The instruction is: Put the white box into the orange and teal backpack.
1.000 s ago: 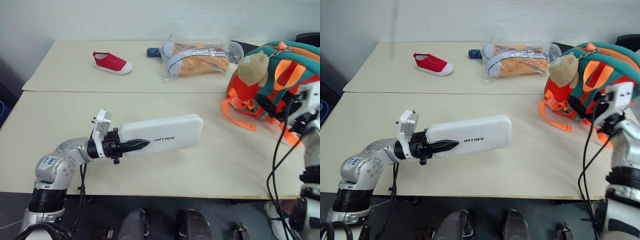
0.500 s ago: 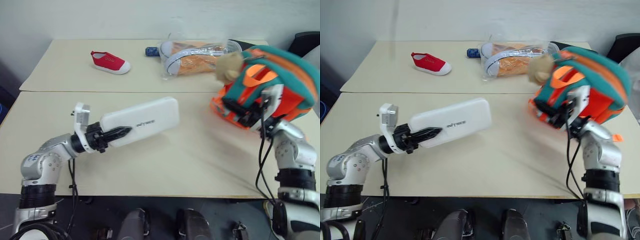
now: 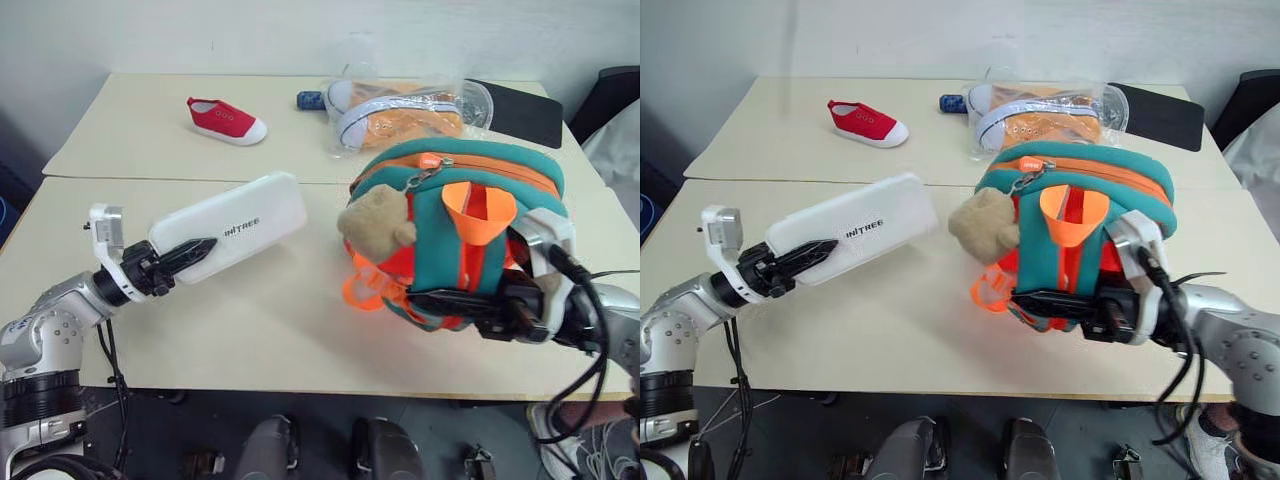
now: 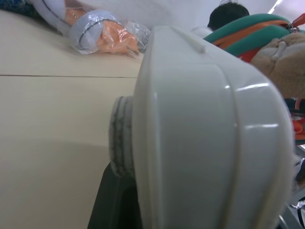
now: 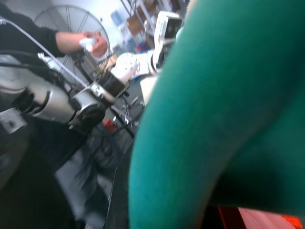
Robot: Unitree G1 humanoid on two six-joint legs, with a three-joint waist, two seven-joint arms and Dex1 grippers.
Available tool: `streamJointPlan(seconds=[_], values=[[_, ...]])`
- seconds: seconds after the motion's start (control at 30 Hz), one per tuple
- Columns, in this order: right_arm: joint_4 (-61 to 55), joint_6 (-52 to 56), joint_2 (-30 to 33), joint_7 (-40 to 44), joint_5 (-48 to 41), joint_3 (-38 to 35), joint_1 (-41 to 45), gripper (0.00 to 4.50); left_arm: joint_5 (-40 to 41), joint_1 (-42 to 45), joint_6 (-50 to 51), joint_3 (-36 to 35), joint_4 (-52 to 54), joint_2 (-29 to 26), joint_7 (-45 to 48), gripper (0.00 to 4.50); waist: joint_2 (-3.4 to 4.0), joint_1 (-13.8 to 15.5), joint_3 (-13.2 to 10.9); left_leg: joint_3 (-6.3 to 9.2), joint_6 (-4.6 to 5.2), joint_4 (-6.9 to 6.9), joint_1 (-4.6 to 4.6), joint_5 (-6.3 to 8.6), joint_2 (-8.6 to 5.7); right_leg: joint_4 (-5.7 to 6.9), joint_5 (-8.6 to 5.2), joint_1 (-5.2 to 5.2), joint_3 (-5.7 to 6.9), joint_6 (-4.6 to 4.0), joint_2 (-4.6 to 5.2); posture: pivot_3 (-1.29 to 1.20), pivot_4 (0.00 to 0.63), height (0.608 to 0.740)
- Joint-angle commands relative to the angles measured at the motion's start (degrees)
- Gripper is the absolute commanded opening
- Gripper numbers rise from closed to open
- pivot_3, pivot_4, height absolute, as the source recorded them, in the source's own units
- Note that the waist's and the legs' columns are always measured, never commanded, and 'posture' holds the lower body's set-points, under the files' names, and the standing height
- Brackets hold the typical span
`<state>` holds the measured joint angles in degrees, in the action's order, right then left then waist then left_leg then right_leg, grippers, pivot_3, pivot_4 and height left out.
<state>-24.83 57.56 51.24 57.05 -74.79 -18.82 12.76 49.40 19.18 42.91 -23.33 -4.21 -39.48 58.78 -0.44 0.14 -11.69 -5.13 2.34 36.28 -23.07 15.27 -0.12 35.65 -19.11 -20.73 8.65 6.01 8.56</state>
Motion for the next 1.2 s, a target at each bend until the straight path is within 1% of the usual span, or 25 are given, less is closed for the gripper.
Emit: streamJointPlan(seconds=[0.03,0.17,0.27,0.37,0.47,0.73,0.83,0.93,1.03,1.1,1.13,1.2], values=[[2.32,0.15,2.99,3.45,-0.13,-2.86,-0.25,0.01,4.55,0.52,1.12,-3.55,5.83,-1.20,-0.15,1.21,-0.10,0.04,-0.04,0.00,0.00,0.02,0.00,0.00,0.00,0.00,0.01,0.01,0.01,0.01,0.00,0.00,0.150,0.740],[5.26,-1.11,7.04,9.44,4.96,-2.52,-1.88,0.01,6.78,3.47,0.84,-2.89,11.18,-0.01,-1.98,1.21,-0.12,0.26,-0.06,-0.01,0.01,0.04,-0.01,0.01,-0.01,-0.01,0.03,0.02,0.01,0.04,0.00,0.00,0.150,0.740],[7.90,-2.98,8.44,12.10,8.94,-1.88,-2.27,0.01,2.54,9.92,-3.58,3.11,12.73,2.81,-2.84,1.21,-0.18,1.40,-0.08,0.00,0.02,0.14,-0.03,0.01,-0.01,-0.01,0.04,0.04,0.05,0.05,-0.02,0.00,0.150,0.740],[8.56,-4.59,7.90,12.99,11.90,-0.39,-2.12,0.01,-2.06,13.70,-7.72,7.61,10.77,4.88,-2.17,1.21,-0.17,1.89,-0.08,0.01,0.09,0.32,-0.07,0.04,-0.08,-0.06,0.10,0.09,0.06,0.14,-0.02,0.00,0.150,0.740],[9.19,-6.14,6.72,12.72,13.97,0.77,-1.60,0.01,-3.56,17.65,-9.45,11.36,7.43,7.00,0.07,1.21,-0.18,1.62,-0.08,-0.06,0.15,0.35,-0.08,0.07,-0.10,-0.04,0.15,0.11,0.05,0.23,-0.10,0.00,0.150,0.740],[8.03,-6.01,4.91,11.21,14.25,-0.16,-2.27,0.01,-12.58,22.53,-16.41,19.54,0.79,6.79,7.03,1.21,-0.22,1.45,-0.11,-0.02,0.22,0.70,-0.18,0.11,-0.09,-0.01,0.16,0.17,0.31,0.25,-0.21,0.00,0.150,0.740],[7.66,-5.87,4.20,10.04,13.88,-0.90,-2.40,0.01,-18.88,24.55,-20.79,24.75,-0.16,5.07,10.70,1.21,-0.22,1.67,-0.11,-0.01,0.30,0.83,-0.19,0.16,-0.11,-0.05,0.19,0.20,0.28,0.31,-0.11,0.00,0.150,0.740],[7.28,-5.81,3.74,9.31,13.72,-1.06,-2.35,0.01,-26.03,28.41,-23.94,29.98,-3.17,4.79,10.67,1.21,-0.22,1.82,-0.11,-0.01,0.34,0.83,-0.21,0.20,-0.12,-0.06,0.22,0.21,0.26,0.36,-0.09,0.00,0.150,0.740],[7.00,-5.62,3.44,8.79,13.39,-1.01,-2.29,0.01,-32.47,33.40,-24.28,35.13,-7.16,5.99,9.37,1.21,-0.22,2.01,-0.10,-0.01,0.37,0.83,-0.23,0.22,-0.12,-0.09,0.24,0.24,0.27,0.39,-0.10,0.00,0.150,0.740],[6.90,-5.41,3.42,8.86,13.28,-0.74,-2.13,0.01,-34.28,38.67,-22.30,37.13,-11.62,9.91,7.12,1.21,-0.22,2.43,-0.10,-0.01,0.38,0.85,-0.22,0.22,-0.14,-0.08,0.25,0.26,0.30,0.40,-0.13,0.00,0.150,0.740],[6.89,-5.47,3.50,9.18,13.46,-0.41,-1.95,0.01,-34.54,41.88,-21.54,37.59,-14.74,13.07,6.01,1.21,-0.22,2.64,-0.10,-0.01,0.39,0.89,-0.22,0.22,-0.15,-0.06,0.25,0.27,0.32,0.41,-0.14,0.00,0.150,0.740],[6.95,-5.51,3.55,9.47,13.70,0.03,-1.62,0.01,-35.26,46.00,-21.17,37.95,-19.24,17.34,5.09,1.21,-0.23,2.97,-0.11,-0.02,0.48,0.96,-0.24,0.24,-0.18,-0.07,0.29,0.29,0.35,0.48,-0.14,0.00,0.150,0.740]])
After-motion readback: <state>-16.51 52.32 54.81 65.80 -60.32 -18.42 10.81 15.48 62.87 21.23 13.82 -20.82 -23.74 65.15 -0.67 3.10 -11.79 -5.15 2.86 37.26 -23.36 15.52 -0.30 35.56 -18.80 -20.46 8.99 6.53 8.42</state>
